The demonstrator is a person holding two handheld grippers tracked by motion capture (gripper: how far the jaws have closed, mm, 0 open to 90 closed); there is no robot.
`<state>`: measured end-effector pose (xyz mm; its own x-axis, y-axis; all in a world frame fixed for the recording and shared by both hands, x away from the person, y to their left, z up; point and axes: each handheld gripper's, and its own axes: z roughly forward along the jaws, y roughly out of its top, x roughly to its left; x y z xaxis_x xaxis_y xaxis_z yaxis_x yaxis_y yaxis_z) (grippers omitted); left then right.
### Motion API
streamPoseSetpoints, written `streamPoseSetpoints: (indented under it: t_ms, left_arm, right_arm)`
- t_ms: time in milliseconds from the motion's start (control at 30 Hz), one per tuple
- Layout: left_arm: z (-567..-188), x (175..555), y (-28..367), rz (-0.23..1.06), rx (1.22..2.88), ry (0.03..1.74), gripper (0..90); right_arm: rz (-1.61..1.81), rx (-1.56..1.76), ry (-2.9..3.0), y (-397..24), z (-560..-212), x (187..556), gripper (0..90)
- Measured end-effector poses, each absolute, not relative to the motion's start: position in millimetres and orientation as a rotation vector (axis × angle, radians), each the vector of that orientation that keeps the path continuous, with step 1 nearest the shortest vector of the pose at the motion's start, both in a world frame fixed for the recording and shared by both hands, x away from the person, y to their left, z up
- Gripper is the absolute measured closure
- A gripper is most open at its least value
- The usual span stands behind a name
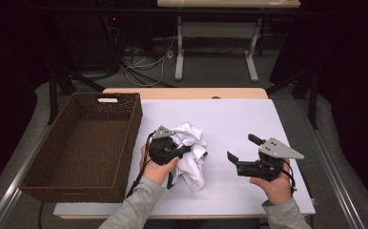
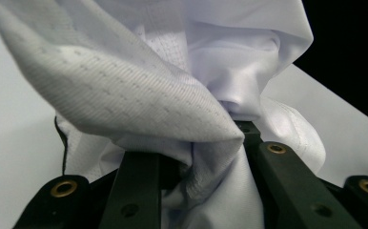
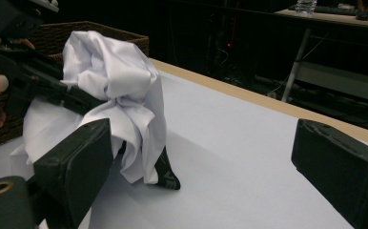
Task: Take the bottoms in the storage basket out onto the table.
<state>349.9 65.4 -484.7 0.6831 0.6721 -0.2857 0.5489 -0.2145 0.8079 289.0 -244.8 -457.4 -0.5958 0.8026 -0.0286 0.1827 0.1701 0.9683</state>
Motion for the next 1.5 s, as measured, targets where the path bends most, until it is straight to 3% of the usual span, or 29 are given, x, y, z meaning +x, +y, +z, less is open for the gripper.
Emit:
streamPoseSetpoints:
  t_ms: [600,967,1100,1500]
  left_arm:
    - [-531,349,45,0.171,2.045,0.895,68.8]
    - [-541,346,40,0.165,2.056,0.862,57.9]
    - [-540,346,41,0.151,2.038,0.861,50.1]
    - [-524,339,49,0.156,1.96,0.816,15.6]
  right_arm:
    - [1.44,0.936,1.9,-246,-459,289,6.5]
    - [1.434,0.936,1.912,-242,-462,291,6.5]
    - [1.438,0.928,1.913,-241,-462,291,6.4]
    - [1.431,0.913,1.934,-236,-464,291,7.2]
